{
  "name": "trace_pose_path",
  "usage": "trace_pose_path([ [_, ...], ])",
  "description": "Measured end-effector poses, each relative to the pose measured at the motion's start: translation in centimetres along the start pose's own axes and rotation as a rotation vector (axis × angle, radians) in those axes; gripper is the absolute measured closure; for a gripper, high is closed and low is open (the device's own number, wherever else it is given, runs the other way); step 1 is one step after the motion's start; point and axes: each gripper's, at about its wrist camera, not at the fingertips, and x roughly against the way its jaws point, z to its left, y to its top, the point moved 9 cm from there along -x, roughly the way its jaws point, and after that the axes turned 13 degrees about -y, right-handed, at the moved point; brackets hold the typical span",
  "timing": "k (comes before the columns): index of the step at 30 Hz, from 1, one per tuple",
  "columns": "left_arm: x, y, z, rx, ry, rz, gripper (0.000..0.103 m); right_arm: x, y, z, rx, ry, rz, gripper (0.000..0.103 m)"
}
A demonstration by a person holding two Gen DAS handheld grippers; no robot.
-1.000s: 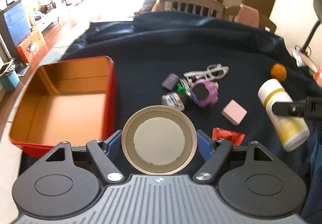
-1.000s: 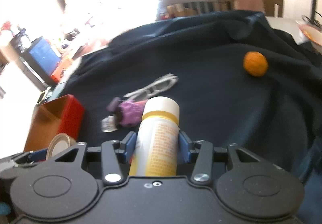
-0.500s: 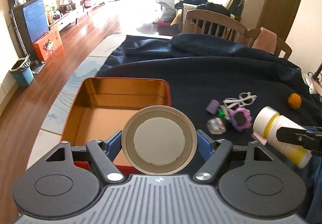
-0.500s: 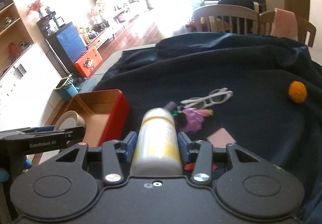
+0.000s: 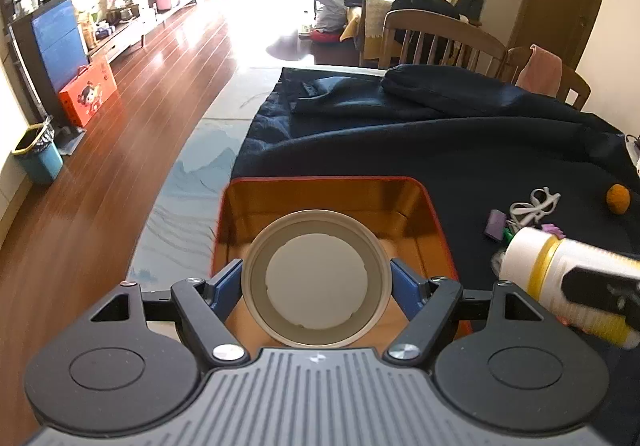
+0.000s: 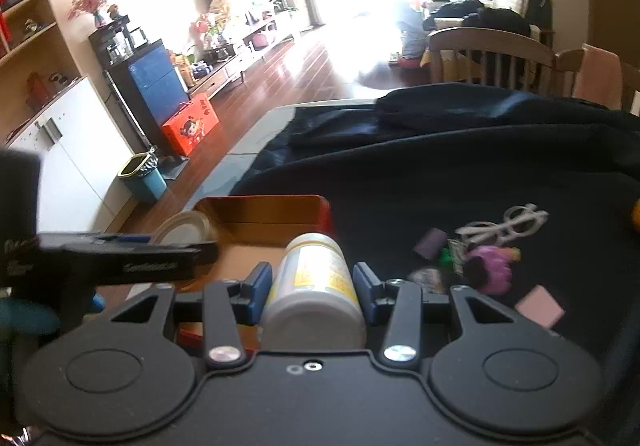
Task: Organize rigid objects
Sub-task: 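Carry the round tin with the left tool while the right tool carries the bottle to the red box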
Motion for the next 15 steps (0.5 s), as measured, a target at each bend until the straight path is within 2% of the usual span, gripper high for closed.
trace_pose_path([
  [6,-2.9,1.2,1.8,-0.055,-0.044,0.061,0.026,-2.0,0.2,4.0,0.115,-0.027,-0.039,0.060],
  [15,-6.0,1.5,2.9,-0.091,-0.071,0.115,0.026,-5.7,-1.7,7.6,0.278,-0.086,-0.017,0.060],
])
